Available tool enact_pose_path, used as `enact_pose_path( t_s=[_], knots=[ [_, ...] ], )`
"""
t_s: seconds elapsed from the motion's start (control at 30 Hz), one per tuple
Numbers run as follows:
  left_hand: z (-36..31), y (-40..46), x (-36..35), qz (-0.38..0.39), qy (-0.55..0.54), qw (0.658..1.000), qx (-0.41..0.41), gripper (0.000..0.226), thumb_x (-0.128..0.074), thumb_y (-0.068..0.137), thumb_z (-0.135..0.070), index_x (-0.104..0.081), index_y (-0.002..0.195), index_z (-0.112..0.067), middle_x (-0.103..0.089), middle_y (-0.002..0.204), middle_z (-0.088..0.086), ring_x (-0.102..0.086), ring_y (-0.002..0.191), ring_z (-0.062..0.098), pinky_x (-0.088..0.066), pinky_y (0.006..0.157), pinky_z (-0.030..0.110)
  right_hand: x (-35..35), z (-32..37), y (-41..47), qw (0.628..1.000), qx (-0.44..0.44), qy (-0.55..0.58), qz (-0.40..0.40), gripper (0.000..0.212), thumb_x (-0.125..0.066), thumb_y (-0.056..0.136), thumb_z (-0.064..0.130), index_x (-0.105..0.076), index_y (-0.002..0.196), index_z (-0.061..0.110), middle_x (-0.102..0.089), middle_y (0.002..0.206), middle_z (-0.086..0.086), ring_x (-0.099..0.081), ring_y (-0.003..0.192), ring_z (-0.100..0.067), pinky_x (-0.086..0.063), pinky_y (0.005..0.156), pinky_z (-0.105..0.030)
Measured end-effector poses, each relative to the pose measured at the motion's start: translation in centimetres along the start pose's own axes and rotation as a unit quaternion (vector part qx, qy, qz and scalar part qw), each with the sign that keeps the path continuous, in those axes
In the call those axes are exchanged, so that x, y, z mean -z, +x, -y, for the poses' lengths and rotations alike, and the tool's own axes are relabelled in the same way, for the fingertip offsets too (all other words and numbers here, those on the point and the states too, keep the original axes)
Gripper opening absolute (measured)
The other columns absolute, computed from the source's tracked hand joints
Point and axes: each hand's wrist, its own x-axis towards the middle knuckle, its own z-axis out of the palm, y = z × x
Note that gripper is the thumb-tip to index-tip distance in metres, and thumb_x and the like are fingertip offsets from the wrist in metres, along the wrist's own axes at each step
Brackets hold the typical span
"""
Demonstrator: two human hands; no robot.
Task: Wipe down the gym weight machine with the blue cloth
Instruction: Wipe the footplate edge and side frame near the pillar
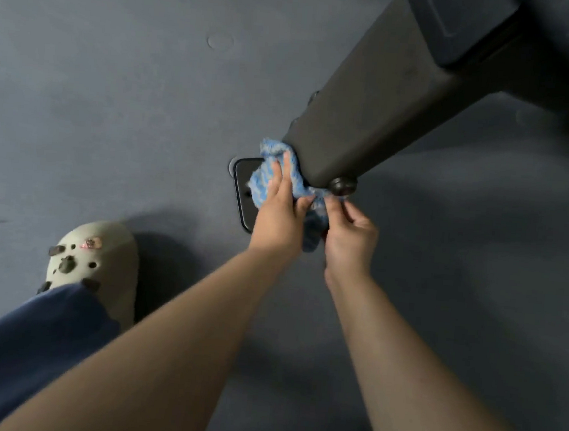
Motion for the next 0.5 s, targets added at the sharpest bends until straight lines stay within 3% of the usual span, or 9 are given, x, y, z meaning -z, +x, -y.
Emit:
enact_pose_path(
  t_s=[0.1, 0.2, 0.3, 0.37, 0.5],
  knots=[
    [0.3, -1.7, -0.8, -0.042, -0.059, 0.997, 0.024, 0.053, -0.039, 0.1, -0.022, -0.018, 0.149, -0.027, -0.042, 0.145, 0.011, -0.041, 0.131, 0.025, -0.032, 0.104, 0.028, -0.8, -0.4, -0.9, 0.998, 0.008, -0.031, -0.051, 0.02, -0.064, 0.087, 0.011, -0.071, 0.101, -0.002, -0.069, 0.081, -0.002, -0.059, 0.07, -0.006, -0.049, 0.073, -0.027],
    [1.4, -2.8, -1.0, -0.031, -0.052, 0.998, 0.035, 0.05, -0.04, 0.099, -0.018, -0.027, 0.148, -0.022, -0.049, 0.138, 0.011, -0.047, 0.125, 0.024, -0.033, 0.09, 0.014, -1.3, -0.9, -1.3, 0.996, -0.007, -0.055, -0.064, 0.023, -0.059, 0.089, 0.007, -0.069, 0.107, -0.003, -0.068, 0.09, -0.008, -0.058, 0.08, -0.009, -0.048, 0.078, -0.026],
    [2.0, -2.8, -0.9, -0.007, -0.056, 0.996, 0.07, 0.052, -0.037, 0.1, -0.019, -0.022, 0.149, -0.026, -0.048, 0.139, 0.012, -0.048, 0.123, 0.026, -0.037, 0.095, 0.026, -1.2, -1.6, -1.5, 0.996, -0.078, -0.039, -0.027, 0.015, -0.053, 0.092, 0.004, -0.067, 0.093, -0.001, -0.063, 0.085, -0.007, -0.055, 0.075, -0.012, -0.046, 0.07, -0.02],
    [1.9, -2.0, -0.6, 0.007, -0.044, 0.995, 0.086, 0.057, -0.039, 0.099, -0.019, -0.016, 0.15, -0.029, -0.046, 0.141, 0.012, -0.047, 0.124, 0.028, -0.036, 0.095, 0.029, -1.2, -1.6, -1.2, 0.994, -0.106, 0.003, -0.007, 0.016, -0.05, 0.094, 0.003, -0.064, 0.09, 0.009, -0.063, 0.085, -0.007, -0.055, 0.08, -0.016, -0.045, 0.073, -0.026],
    [1.3, -0.8, 0.4, 0.012, 0.016, 0.999, -0.035, 0.071, -0.05, 0.094, -0.007, -0.007, 0.149, -0.023, -0.019, 0.156, 0.001, -0.023, 0.141, 0.016, -0.021, 0.1, 0.01, -1.4, -0.5, 0.3, 0.999, -0.042, 0.026, -0.019, 0.029, -0.04, 0.095, -0.003, -0.063, 0.11, 0.009, -0.065, 0.102, -0.004, -0.057, 0.09, -0.013, -0.047, 0.082, -0.028]
  ],
)
